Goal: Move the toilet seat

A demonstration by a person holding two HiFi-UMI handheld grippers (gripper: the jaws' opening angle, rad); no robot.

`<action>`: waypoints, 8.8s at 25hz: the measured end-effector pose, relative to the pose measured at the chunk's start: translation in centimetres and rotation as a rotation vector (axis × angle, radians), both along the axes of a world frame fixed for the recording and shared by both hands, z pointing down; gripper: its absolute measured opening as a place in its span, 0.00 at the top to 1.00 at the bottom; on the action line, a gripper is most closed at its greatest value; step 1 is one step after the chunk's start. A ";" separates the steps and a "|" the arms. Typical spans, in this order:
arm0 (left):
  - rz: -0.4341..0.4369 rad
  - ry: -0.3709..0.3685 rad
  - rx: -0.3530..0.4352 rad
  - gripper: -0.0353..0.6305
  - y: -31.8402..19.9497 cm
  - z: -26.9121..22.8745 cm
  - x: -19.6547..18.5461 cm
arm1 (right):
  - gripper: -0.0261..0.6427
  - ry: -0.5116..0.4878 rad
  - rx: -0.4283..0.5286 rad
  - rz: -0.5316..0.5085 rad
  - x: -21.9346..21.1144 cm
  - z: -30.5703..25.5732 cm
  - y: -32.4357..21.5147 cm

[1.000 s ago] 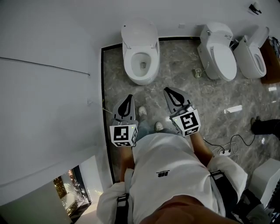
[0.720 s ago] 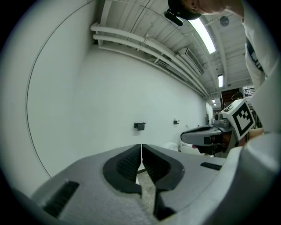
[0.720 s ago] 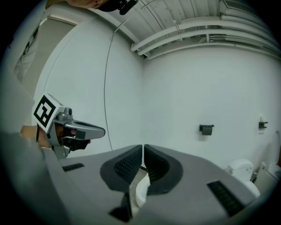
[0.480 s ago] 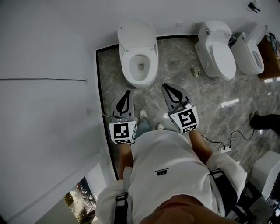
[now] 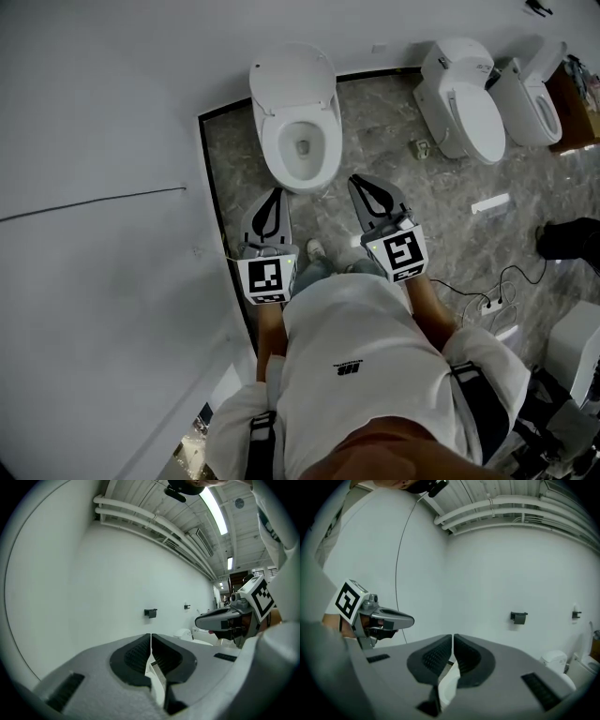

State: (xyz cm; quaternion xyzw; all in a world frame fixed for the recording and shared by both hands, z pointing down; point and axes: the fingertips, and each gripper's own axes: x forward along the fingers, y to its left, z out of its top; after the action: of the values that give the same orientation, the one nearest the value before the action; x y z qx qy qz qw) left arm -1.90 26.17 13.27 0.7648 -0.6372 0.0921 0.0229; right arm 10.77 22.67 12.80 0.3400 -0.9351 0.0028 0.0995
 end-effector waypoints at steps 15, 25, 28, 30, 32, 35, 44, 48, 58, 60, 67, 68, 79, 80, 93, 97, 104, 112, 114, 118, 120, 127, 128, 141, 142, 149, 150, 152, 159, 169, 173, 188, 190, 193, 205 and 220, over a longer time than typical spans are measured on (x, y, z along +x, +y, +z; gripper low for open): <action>0.056 0.035 -0.035 0.90 -6.4 2.9 -2.8 | 0.91 0.028 -0.058 0.074 -2.2 2.8 -5.4; 0.006 0.049 -0.066 0.90 -11.5 5.3 -5.4 | 0.91 0.038 -0.093 0.029 -4.9 5.1 -11.2; -0.006 0.058 -0.083 0.90 -12.8 6.0 -5.7 | 0.91 0.043 -0.108 0.012 -5.4 5.9 -12.8; -0.013 0.065 -0.093 0.90 -13.7 6.7 -6.0 | 0.91 0.050 -0.115 -0.003 -5.9 6.6 -13.7; -0.019 0.067 -0.102 0.90 -14.7 7.4 -6.3 | 0.91 0.059 -0.121 -0.012 -6.2 7.3 -14.8; -0.024 0.063 -0.112 0.90 -16.9 8.3 -6.3 | 0.91 0.057 -0.139 -0.009 -6.1 8.3 -17.0; -0.039 0.075 -0.161 0.90 -21.4 12.3 -6.3 | 0.91 0.042 -0.194 -0.001 -6.0 12.4 -21.7; -0.054 0.092 -0.203 0.90 -22.5 15.3 -6.6 | 0.91 0.042 -0.235 -0.029 -6.3 15.6 -22.5; -0.036 0.119 -0.279 0.90 -22.7 22.0 -7.4 | 0.91 0.093 -0.315 -0.068 -7.3 22.9 -21.4; -0.032 0.127 -0.286 0.90 -22.6 23.2 -7.8 | 0.91 0.104 -0.317 -0.074 -7.7 23.9 -21.1; -0.026 0.144 -0.339 0.89 -21.9 27.1 -8.9 | 0.91 0.128 -0.354 -0.029 -8.6 27.3 -20.4; -0.027 0.148 -0.351 0.90 -21.7 27.8 -9.2 | 0.91 0.132 -0.360 -0.023 -8.8 28.0 -20.3; -0.013 0.174 -0.429 0.89 -20.8 34.0 -9.9 | 0.91 0.187 -0.403 0.042 -9.1 33.8 -19.4; -0.008 0.177 -0.434 0.89 -20.7 34.5 -9.9 | 0.91 0.194 -0.405 0.044 -9.1 34.3 -19.3; 0.001 0.188 -0.520 0.89 -19.1 41.8 -9.5 | 0.91 0.242 -0.482 0.091 -8.0 42.1 -18.0; -0.007 0.192 -0.542 0.89 -19.0 44.1 -9.7 | 0.91 0.262 -0.507 0.092 -7.9 44.9 -17.6; -0.010 0.184 -0.599 0.89 -18.6 48.4 -9.7 | 0.91 0.290 -0.547 0.135 -7.4 49.3 -18.1; -0.029 0.195 -0.639 0.89 -17.9 52.3 -10.3 | 0.91 0.318 -0.605 0.208 -5.8 53.7 -17.3; -0.026 0.192 -0.654 0.89 -17.8 53.2 -10.2 | 0.91 0.315 -0.620 0.220 -5.7 54.4 -17.3; -0.024 0.201 -0.699 0.89 -17.2 55.2 -10.1 | 0.91 0.348 -0.652 0.274 -4.9 56.8 -17.2; -0.023 0.208 -0.728 0.89 -16.6 56.3 -10.1 | 0.91 0.376 -0.675 0.306 -4.3 58.3 -16.8; -0.058 0.231 -0.814 0.82 -14.9 59.5 -10.9 | 0.90 0.382 -0.752 0.350 -3.7 61.1 -15.5; -0.063 0.237 -0.826 0.79 -14.7 59.9 -11.0 | 0.90 0.377 -0.760 0.354 -3.7 61.3 -15.4; -0.136 0.229 -0.921 0.67 -13.6 63.5 -13.5 | 0.78 0.340 -0.840 0.375 -3.8 63.3 -14.2; -0.142 0.230 -0.925 0.66 -13.5 63.6 -13.8 | 0.76 0.335 -0.849 0.376 -3.9 63.4 -14.1; -0.149 0.275 -0.967 0.57 -13.3 65.1 -14.2 | 0.62 0.239 -0.972 0.398 -4.0 65.0 -13.6; -0.147 0.279 -0.975 0.55 -13.3 65.4 -14.3 | 0.60 0.221 -0.995 0.407 -4.0 65.3 -13.5; -0.144 0.283 -0.991 0.53 -13.3 65.9 -14.4 | 0.57 0.200 -1.031 0.419 -4.1 65.8 -13.3; -0.123 0.319 -1.043 0.48 -13.1 67.0 -13.7 | 0.52 0.145 -1.087 0.423 -4.7 66.6 -13.4; -0.141 0.324 -1.061 0.48 -13.5 67.9 -13.6 | 0.51 0.205 -1.096 0.410 -5.2 68.1 -13.3; -0.143 0.337 -1.057 0.48 -13.5 67.9 -13.6 | 0.51 0.235 -1.080 0.408 -5.2 68.3 -13.3; -0.144 0.315 -1.023 0.48 -13.4 67.4 -14.0 | 0.51 0.243 -1.061 0.438 -5.3 67.5 -13.2; -0.140 0.315 -1.018 0.48 -13.4 67.2 -14.0 | 0.51 0.241 -1.055 0.434 -5.3 67.3 -13.1; -0.137 0.315 -1.011 0.48 -13.3 66.6 -13.9 | 0.51 0.238 -1.050 0.426 -5.1 66.7 -13.1; -0.140 0.332 -0.974 0.48 -13.4 63.0 -13.7 | 0.51 0.190 -1.009 0.431 -5.0 62.9 -13.1; -0.163 0.382 -0.886 0.48 -14.2 57.6 -14.1 | 0.51 0.112 -0.958 0.443 -5.2 57.0 -14.0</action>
State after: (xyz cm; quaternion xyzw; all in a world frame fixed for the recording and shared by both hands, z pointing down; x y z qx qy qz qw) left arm -16.01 12.02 70.92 0.6325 -0.5787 0.2104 0.4699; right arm 5.53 8.72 69.81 0.4454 -0.7281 0.4324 0.2907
